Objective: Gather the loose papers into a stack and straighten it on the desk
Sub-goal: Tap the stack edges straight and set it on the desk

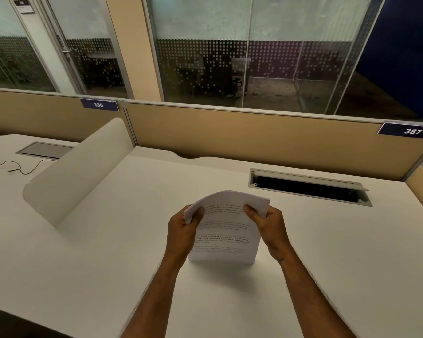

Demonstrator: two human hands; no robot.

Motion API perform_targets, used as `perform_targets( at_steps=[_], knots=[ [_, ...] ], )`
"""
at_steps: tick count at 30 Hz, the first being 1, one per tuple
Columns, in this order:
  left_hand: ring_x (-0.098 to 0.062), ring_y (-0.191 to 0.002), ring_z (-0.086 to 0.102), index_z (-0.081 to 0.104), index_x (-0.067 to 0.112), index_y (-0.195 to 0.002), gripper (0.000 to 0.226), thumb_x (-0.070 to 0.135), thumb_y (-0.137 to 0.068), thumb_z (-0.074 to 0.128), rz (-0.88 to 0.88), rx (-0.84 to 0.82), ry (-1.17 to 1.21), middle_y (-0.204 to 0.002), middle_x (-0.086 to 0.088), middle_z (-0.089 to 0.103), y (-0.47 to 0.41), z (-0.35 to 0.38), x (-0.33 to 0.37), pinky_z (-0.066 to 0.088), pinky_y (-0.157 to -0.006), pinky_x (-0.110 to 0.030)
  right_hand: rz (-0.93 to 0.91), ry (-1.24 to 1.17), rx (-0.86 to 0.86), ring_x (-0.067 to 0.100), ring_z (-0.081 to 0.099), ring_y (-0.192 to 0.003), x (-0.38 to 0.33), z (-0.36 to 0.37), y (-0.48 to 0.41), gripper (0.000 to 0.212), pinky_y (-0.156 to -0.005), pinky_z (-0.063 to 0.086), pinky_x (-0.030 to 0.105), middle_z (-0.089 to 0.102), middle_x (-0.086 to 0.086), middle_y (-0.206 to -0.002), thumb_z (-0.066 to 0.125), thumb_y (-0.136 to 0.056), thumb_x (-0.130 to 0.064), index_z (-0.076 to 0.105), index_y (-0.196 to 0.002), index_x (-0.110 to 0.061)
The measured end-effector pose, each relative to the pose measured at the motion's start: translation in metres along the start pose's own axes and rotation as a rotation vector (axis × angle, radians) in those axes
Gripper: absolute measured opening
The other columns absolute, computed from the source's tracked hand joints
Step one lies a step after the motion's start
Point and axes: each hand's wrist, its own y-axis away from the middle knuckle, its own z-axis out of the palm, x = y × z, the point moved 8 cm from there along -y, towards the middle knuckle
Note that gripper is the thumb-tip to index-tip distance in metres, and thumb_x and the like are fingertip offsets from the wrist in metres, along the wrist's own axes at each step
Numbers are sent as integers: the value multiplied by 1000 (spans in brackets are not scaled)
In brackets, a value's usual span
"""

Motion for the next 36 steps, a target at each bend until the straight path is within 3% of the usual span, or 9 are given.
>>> perform_targets(
  at_steps=[7,12,14,19,23,26,28,32,36],
  knots=[
    [-20,-75,69,72,32,-88,17,34,-98,59,-63,94,4,-79,2,73,-12,-4,6,58,-66,-37,20,11,-64,14,72,-77,-2,-5,-3,8,-60,57,21,76,-6,-87,65,-90,-28,71,-96,-29],
    [-20,-83,64,68,16,-104,20,32,-94,64,-201,271,284,-91,-1,70,-26,-31,3,53,-67,-32,167,93,-218,27,72,-94,31,-32,2,39,-82,57,39,78,2,-96,77,-76,-47,78,-98,-16],
    [-22,-88,64,65,15,-113,24,31,-94,64,-251,313,393,-97,-1,70,-29,-38,-1,53,-72,-34,225,-8,-213,33,69,-100,48,-45,7,49,-82,58,36,77,8,-101,81,-68,-48,77,-101,-12],
    [-24,-91,65,60,9,-123,33,24,-94,64,-380,329,638,-105,-7,70,-22,-30,-22,55,-77,-39,278,-581,-113,33,65,-105,53,-30,18,42,-75,60,35,71,16,-112,67,-83,-11,62,-123,-5],
    [-28,-101,68,59,7,-131,39,19,-95,63,-444,296,803,-118,-13,70,-7,-18,-44,60,-86,-46,211,-547,-10,31,68,-104,41,-24,14,33,-87,58,50,71,15,-114,60,-92,-20,62,-123,-10],
    [-30,-104,67,64,13,-123,30,21,-94,64,-454,179,638,-111,-11,74,-3,-31,-52,62,-78,-42,215,-460,12,33,69,-105,36,-35,8,30,-88,57,52,72,14,-113,62,-90,-23,66,-117,-12],
    [-33,-106,67,66,11,-120,33,27,-91,67,-413,126,423,-110,-12,75,-12,-51,-56,57,-84,-42,216,-418,-9,33,71,-102,33,-45,4,29,-84,59,49,73,14,-111,63,-89,-22,67,-115,-11],
    [-26,-112,68,59,20,-132,69,56,-76,76,-255,-4,40,-118,-6,73,-38,-68,-42,53,-96,-46,205,-297,-100,33,73,-97,26,-51,-2,31,-77,61,46,74,15,-108,64,-87,-27,69,-112,-9],
    [-25,-97,72,60,24,-124,59,61,-78,64,-181,-132,-18,-107,-1,75,-45,-39,-31,60,-76,-36,196,-107,-170,31,72,-93,26,-47,-8,32,-79,60,47,76,10,-100,63,-87,-36,70,-111,-15]
  ],
)
